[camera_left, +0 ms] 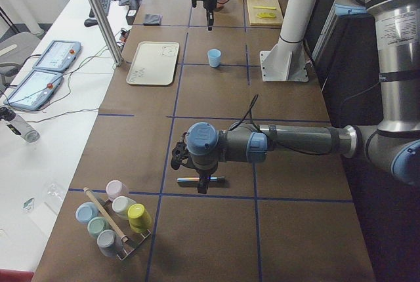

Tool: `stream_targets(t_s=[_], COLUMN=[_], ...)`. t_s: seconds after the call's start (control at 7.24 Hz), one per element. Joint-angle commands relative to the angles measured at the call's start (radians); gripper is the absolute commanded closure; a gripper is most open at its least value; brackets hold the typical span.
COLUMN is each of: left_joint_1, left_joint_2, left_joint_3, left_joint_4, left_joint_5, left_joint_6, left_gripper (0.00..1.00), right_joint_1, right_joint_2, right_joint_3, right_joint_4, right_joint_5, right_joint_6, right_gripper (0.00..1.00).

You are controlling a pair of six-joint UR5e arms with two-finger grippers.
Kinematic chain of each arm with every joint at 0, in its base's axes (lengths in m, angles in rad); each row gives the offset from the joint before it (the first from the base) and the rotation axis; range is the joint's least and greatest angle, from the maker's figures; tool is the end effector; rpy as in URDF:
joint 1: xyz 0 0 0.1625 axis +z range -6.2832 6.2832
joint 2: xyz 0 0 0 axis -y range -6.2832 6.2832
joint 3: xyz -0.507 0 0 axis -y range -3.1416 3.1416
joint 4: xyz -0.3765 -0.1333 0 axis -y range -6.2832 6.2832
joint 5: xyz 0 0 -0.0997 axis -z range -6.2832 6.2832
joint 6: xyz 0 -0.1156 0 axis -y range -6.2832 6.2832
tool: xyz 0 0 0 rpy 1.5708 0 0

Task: Mash ice and strawberries in cup
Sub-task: 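Lift the ice cube and carry it over the light-blue cup with the right gripper, then open the right gripper to drop the ice cube into the cup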

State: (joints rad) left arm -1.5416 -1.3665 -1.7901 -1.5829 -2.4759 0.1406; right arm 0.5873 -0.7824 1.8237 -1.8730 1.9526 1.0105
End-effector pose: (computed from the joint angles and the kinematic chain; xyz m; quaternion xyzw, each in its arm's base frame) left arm -0.0314 -0.3763 0.7220 0.0365 0.4359 0.0822 0.8955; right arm -0.5291 -0.4606 0.2071 0.0439 -0.3939 -0.0562 0.9164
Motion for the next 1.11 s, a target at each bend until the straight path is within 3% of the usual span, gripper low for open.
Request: stream_targets(t_s=[0.0,0.41,0.55,0.69,0.83,0.97], left_joint_1=[0.0,0.0,0.0,0.0,0.0,0.0], left_joint_2=[0.0,0.0,0.0,-0.002,-0.002,-0.002], left_joint_3=[0.0,0.0,0.0,0.0,0.0,0.0], left_joint_4=[0.0,0.0,0.0,-0.002,-0.002,-0.002], left_joint_5=[0.0,0.0,0.0,0.0,0.0,0.0], left_joint_6=[-0.001,-0.001,-0.001,0.001,0.001,0.001], left_gripper=[0.0,0.0,0.0,0.0,0.0,0.0], right_joint_1=[-0.078,-0.122,-0.126,-0.126,-0.133,-0.133], right_joint_2=[0.115,0.11,0.107,0.104,0.104,0.101], right_joint_3=[-0.137,-0.187,-0.204,-0.204,-0.202,-0.204], right_joint_4=[0.012,0.041,0.067,0.069,0.069,0.071], right_joint_5=[-0.073,-0.116,-0.118,-0.118,-0.121,-0.119], right_joint_6=[0.094,0.103,0.103,0.102,0.112,0.158], right_gripper=[0.93,0.9,0.84,0.63,0.08,0.02])
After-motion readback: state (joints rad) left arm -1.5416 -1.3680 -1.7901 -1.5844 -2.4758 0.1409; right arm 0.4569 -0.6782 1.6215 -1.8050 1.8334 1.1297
